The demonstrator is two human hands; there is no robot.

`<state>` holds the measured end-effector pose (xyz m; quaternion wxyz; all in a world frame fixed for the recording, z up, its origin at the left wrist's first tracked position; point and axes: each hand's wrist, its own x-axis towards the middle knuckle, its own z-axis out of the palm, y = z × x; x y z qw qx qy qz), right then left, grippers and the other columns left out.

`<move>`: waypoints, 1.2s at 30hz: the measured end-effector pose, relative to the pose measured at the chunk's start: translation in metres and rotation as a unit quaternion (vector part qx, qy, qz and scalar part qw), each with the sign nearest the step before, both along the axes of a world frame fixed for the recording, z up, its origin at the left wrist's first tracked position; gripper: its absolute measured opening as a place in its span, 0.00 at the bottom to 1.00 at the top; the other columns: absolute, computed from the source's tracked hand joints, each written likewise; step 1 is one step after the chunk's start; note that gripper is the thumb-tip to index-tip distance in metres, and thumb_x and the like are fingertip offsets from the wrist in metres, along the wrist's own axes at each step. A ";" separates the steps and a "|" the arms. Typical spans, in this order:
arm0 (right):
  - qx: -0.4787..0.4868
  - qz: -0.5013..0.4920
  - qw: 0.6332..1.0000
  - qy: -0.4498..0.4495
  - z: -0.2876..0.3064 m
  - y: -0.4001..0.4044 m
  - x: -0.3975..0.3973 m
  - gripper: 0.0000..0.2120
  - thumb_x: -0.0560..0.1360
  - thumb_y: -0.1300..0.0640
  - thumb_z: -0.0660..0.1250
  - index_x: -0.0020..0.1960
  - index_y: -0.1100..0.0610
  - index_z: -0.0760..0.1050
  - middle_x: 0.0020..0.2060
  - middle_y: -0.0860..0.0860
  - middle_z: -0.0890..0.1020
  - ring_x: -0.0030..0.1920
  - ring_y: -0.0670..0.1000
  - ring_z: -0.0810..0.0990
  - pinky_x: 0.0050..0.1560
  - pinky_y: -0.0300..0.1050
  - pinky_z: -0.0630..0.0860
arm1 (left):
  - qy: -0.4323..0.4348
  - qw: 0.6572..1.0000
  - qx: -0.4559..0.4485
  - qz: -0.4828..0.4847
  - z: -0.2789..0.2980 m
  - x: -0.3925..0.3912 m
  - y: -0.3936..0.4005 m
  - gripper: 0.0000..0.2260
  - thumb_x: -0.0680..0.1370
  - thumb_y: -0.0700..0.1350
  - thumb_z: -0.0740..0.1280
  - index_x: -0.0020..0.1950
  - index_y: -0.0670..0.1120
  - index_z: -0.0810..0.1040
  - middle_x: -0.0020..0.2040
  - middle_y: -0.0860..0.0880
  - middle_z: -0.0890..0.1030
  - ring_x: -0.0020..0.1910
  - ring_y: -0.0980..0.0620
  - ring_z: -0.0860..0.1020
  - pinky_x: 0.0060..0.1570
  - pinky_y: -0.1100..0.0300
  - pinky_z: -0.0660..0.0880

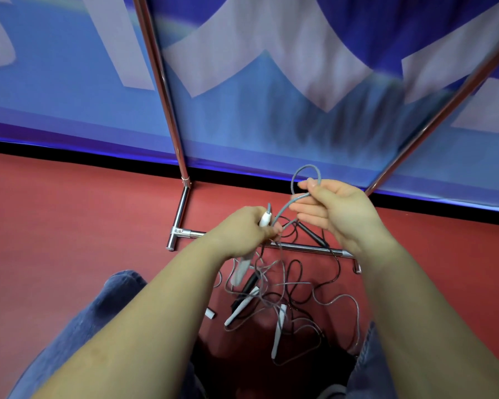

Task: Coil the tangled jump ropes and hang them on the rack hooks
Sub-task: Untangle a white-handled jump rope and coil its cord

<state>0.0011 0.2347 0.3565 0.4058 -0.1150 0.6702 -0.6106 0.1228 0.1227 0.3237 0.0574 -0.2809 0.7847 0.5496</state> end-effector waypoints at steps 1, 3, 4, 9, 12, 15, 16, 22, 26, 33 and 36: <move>-0.010 -0.007 1.000 -0.010 0.001 0.000 -0.001 0.07 0.79 0.56 0.61 0.49 0.57 0.78 0.39 0.54 0.84 0.38 0.48 0.85 0.38 0.38 0.81 | 0.012 0.999 0.029 0.020 0.001 0.000 0.000 0.04 0.80 0.41 0.65 0.45 0.44 0.75 0.38 0.49 0.81 0.38 0.50 0.77 0.44 0.59 0.76; -0.017 -0.007 1.000 -0.013 0.000 0.001 -0.003 0.07 0.79 0.56 0.62 0.51 0.57 0.77 0.40 0.54 0.84 0.40 0.49 0.85 0.40 0.39 0.81 | 0.032 0.991 0.110 0.072 0.003 0.000 0.001 0.06 0.80 0.37 0.64 0.43 0.44 0.73 0.37 0.46 0.81 0.34 0.50 0.78 0.33 0.64 0.77; -0.007 0.006 1.000 -0.004 -0.002 0.002 -0.004 0.07 0.78 0.57 0.63 0.54 0.57 0.76 0.42 0.54 0.84 0.41 0.48 0.85 0.41 0.39 0.81 | 0.041 0.983 0.150 0.101 0.004 -0.001 0.001 0.07 0.80 0.36 0.63 0.43 0.44 0.73 0.37 0.45 0.80 0.32 0.50 0.78 0.32 0.64 0.77; 0.184 0.249 0.944 0.111 -0.021 0.007 0.004 0.17 0.73 0.64 0.69 0.61 0.57 0.75 0.43 0.52 0.82 0.43 0.48 0.80 0.46 0.41 0.77 | 0.099 0.923 0.289 0.236 0.012 -0.006 -0.005 0.08 0.81 0.34 0.59 0.45 0.43 0.74 0.33 0.45 0.83 0.28 0.52 0.81 0.31 0.61 0.80; 0.243 0.350 0.884 0.190 -0.031 0.006 0.010 0.14 0.71 0.64 0.70 0.54 0.53 0.78 0.43 0.49 0.83 0.44 0.49 0.79 0.53 0.45 0.76 | 0.128 0.889 0.345 0.273 0.015 -0.006 -0.011 0.08 0.81 0.36 0.58 0.48 0.43 0.75 0.34 0.47 0.84 0.32 0.50 0.83 0.35 0.59 0.81; 0.230 0.345 0.882 0.224 -0.030 0.001 0.013 0.13 0.73 0.67 0.65 0.38 0.49 0.74 0.24 0.38 0.76 0.30 0.39 0.74 0.37 0.31 0.70 | 0.148 0.864 0.386 0.289 0.018 -0.006 -0.012 0.08 0.82 0.37 0.57 0.49 0.43 0.75 0.37 0.46 0.85 0.34 0.49 0.84 0.36 0.58 0.82; 0.226 0.333 0.884 0.238 -0.028 0.000 0.014 0.15 0.73 0.67 0.63 0.36 0.49 0.72 0.21 0.38 0.74 0.26 0.38 0.72 0.32 0.28 0.66 | 0.153 0.858 0.396 0.290 0.019 -0.005 -0.013 0.08 0.82 0.38 0.57 0.50 0.43 0.75 0.37 0.46 0.85 0.35 0.49 0.84 0.36 0.58 0.82; 0.194 0.262 0.925 0.196 -0.027 -0.002 0.015 0.10 0.76 0.63 0.66 0.36 0.55 0.73 0.28 0.48 0.77 0.26 0.41 0.74 0.32 0.34 0.70 | 0.174 0.860 0.387 0.282 0.022 -0.004 -0.018 0.08 0.82 0.39 0.57 0.51 0.42 0.76 0.42 0.44 0.84 0.37 0.50 0.84 0.42 0.58 0.81; 0.163 0.187 0.963 0.106 -0.022 -0.002 0.011 0.07 0.77 0.58 0.65 0.41 0.56 0.74 0.36 0.53 0.82 0.34 0.45 0.81 0.37 0.36 0.77 | 0.117 0.932 0.243 0.241 0.016 -0.003 -0.017 0.06 0.81 0.37 0.59 0.54 0.43 0.74 0.44 0.43 0.81 0.39 0.49 0.81 0.45 0.57 0.77; -0.021 -0.033 0.994 -0.102 -0.004 -0.004 0.001 0.08 0.79 0.59 0.62 0.44 0.60 0.76 0.30 0.52 0.83 0.36 0.50 0.85 0.38 0.42 0.82 | -0.053 0.998 0.031 -0.031 -0.003 0.002 -0.007 0.05 0.80 0.39 0.63 0.49 0.44 0.79 0.43 0.47 0.78 0.44 0.50 0.75 0.58 0.49 0.74; -0.062 -0.088 0.978 -0.177 0.000 -0.003 -0.001 0.08 0.79 0.59 0.61 0.44 0.62 0.75 0.31 0.53 0.84 0.35 0.50 0.85 0.34 0.40 0.81 | -0.016 0.998 0.067 -0.013 -0.004 0.000 -0.003 0.05 0.80 0.37 0.63 0.50 0.43 0.78 0.44 0.46 0.78 0.44 0.51 0.75 0.59 0.50 0.73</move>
